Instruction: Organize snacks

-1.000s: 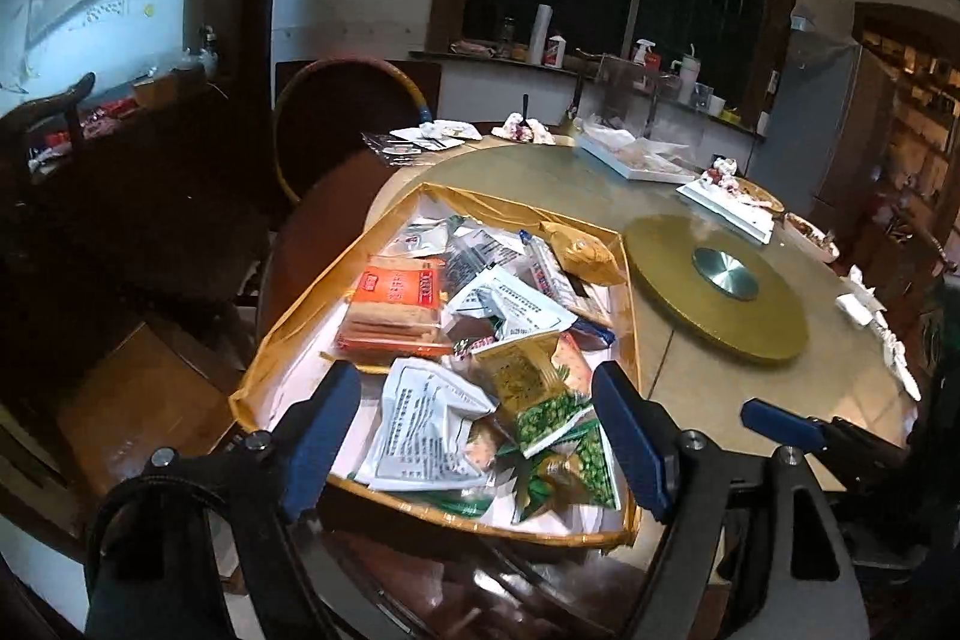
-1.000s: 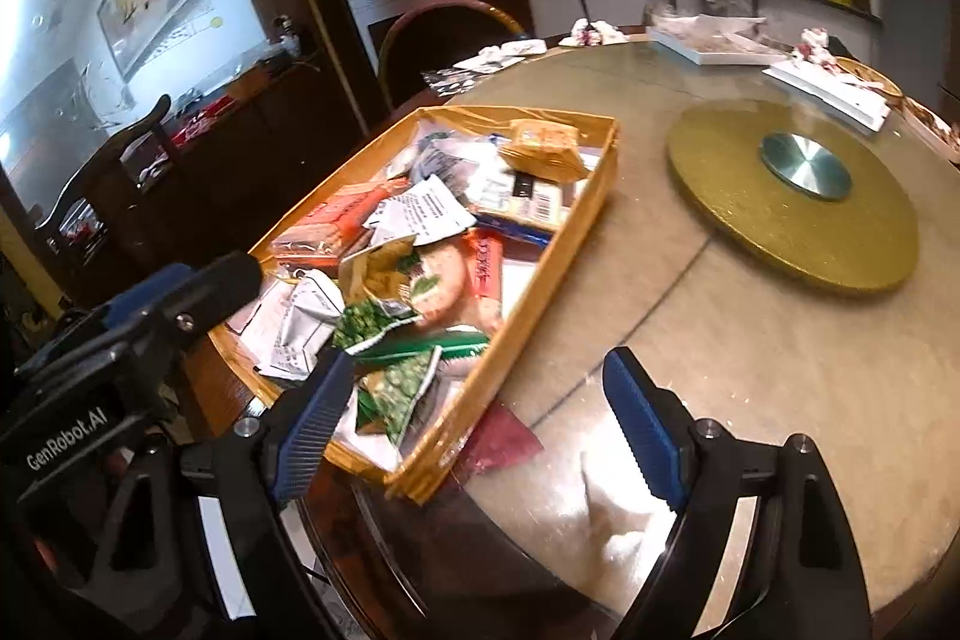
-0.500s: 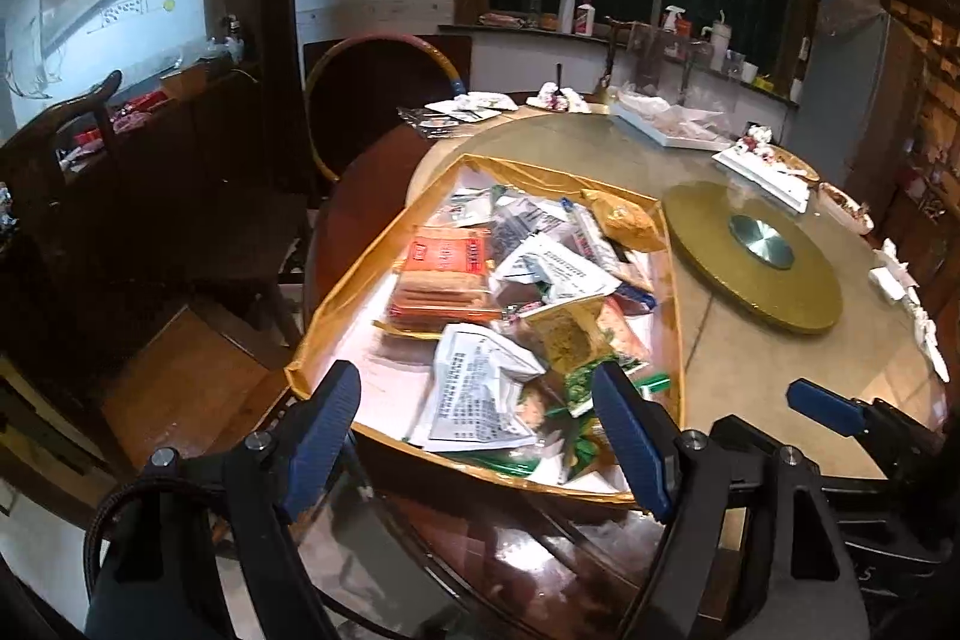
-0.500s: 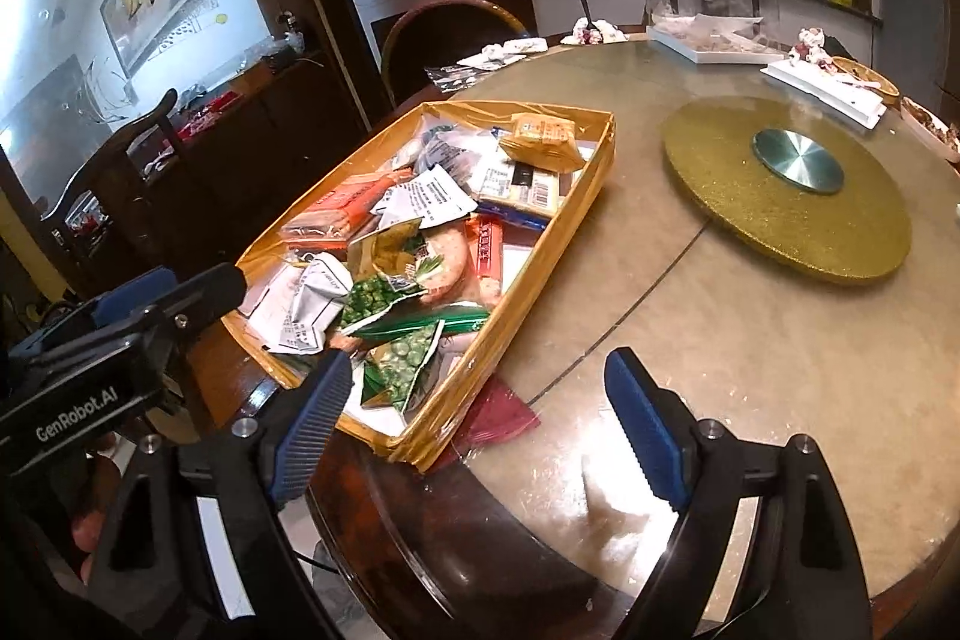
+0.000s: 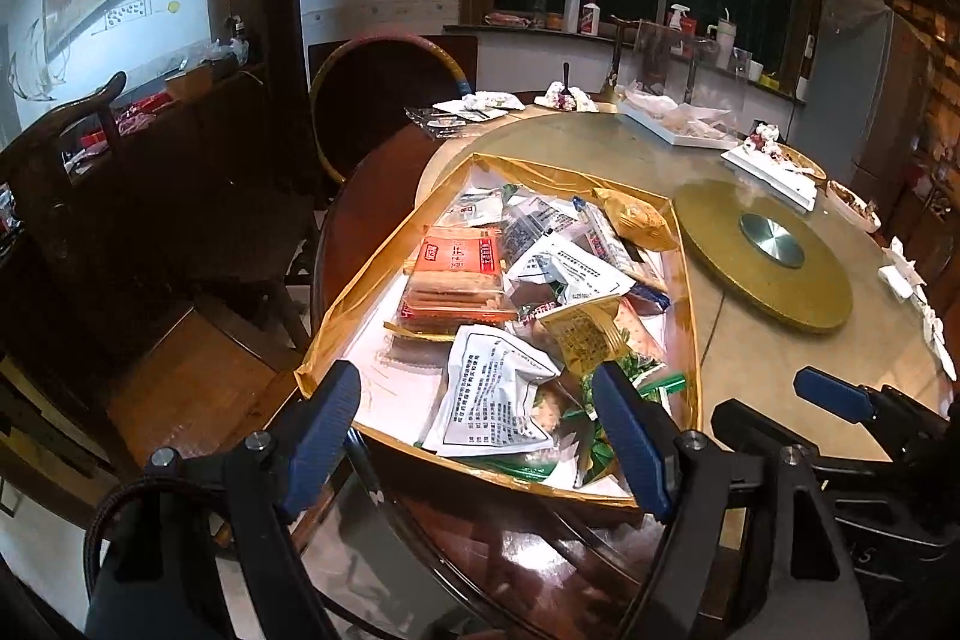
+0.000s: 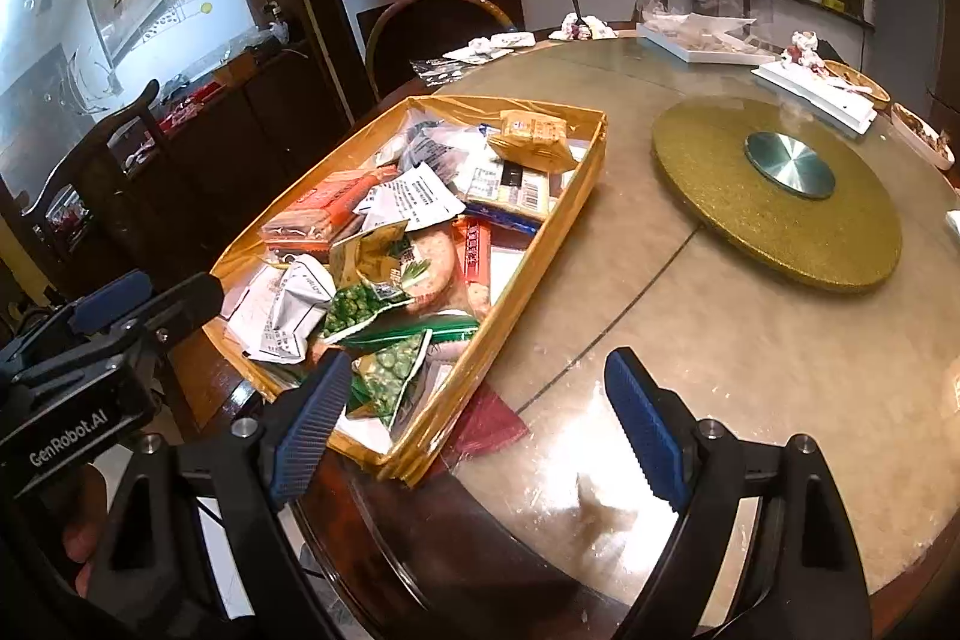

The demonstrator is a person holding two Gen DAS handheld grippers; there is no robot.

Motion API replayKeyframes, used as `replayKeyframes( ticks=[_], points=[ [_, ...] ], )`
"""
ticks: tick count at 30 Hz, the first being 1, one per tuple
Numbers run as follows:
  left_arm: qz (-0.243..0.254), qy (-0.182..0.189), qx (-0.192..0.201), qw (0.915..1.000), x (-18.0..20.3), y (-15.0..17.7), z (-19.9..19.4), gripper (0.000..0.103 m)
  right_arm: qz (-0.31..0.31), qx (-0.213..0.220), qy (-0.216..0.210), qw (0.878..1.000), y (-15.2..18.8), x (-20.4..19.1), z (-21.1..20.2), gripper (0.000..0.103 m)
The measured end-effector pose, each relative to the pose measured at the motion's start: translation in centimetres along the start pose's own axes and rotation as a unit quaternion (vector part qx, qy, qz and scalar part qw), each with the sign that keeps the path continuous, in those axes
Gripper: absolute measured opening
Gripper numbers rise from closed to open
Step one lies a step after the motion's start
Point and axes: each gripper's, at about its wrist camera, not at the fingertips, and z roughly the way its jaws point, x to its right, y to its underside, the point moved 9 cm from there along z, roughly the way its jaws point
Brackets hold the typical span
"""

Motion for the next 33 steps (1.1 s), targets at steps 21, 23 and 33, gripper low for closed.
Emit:
replayKeyframes(
  ticks=[21,23,33],
  points=[
    [0.001,-0.015,-0.020,0.9997,-1.1,0.1,1.5,0.080,0.004,-0.001,-0.001,1.000,-1.1,-0.1,0.8,0.086],
    [0.001,-0.018,-0.022,0.9996,-1.2,0.2,1.6,0.080,0.005,0.000,-0.001,1.000,-1.3,-0.1,0.7,0.086],
    [0.010,-0.024,-0.028,0.9993,-1.5,0.4,2.0,0.080,-0.002,0.001,-0.002,1.000,-2.0,-0.9,0.9,0.086]
  ],
)
